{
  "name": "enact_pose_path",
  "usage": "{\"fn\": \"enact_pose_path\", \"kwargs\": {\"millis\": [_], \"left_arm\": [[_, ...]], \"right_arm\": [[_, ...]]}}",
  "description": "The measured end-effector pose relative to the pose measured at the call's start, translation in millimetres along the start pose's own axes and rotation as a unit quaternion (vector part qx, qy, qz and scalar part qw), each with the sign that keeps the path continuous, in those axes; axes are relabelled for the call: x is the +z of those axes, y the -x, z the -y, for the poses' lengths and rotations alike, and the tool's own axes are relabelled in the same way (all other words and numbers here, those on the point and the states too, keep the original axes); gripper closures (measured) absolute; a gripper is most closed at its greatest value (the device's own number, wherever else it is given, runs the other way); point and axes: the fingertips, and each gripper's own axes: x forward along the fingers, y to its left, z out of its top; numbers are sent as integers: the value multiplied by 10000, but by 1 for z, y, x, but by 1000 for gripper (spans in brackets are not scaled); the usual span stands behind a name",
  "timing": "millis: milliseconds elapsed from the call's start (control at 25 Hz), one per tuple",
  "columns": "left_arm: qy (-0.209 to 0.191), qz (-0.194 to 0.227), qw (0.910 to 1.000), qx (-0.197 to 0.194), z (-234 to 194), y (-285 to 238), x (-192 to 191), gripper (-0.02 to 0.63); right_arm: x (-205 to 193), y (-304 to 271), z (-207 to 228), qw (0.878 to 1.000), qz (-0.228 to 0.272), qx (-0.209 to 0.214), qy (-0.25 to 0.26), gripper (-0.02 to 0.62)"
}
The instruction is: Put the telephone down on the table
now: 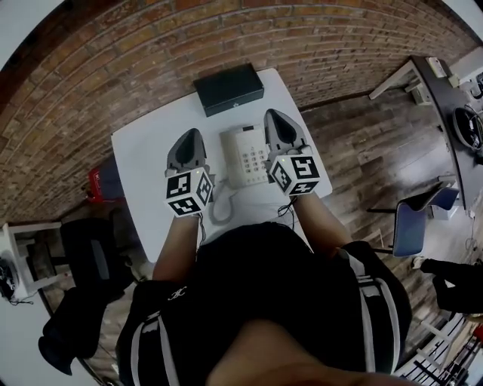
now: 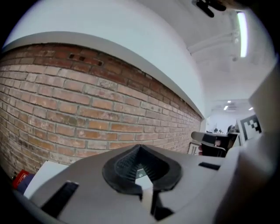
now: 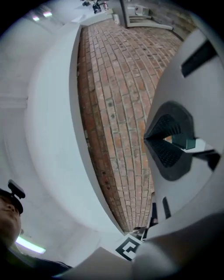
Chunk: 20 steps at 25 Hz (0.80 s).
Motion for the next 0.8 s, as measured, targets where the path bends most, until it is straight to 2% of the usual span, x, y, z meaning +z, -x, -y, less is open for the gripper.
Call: {"fn": "enact_pose_path", "kwargs": {"millis": [120,240,360,800], "left_arm": [[-174,382,9991,12,9,13,33,603],[-32,551,9984,-77,13,22,51,604],[114,530,9985,-122,13,26,52,604],[112,410,9991,-69,7,26,48,604]], "right_arm": [[37,5,-15,9992,365,65,173,597],[53,7,-23,9983,549,130,143,597],[50,8,-28,9985,514,151,133,597],[42,5,-37,9988,386,243,162,597]]}}
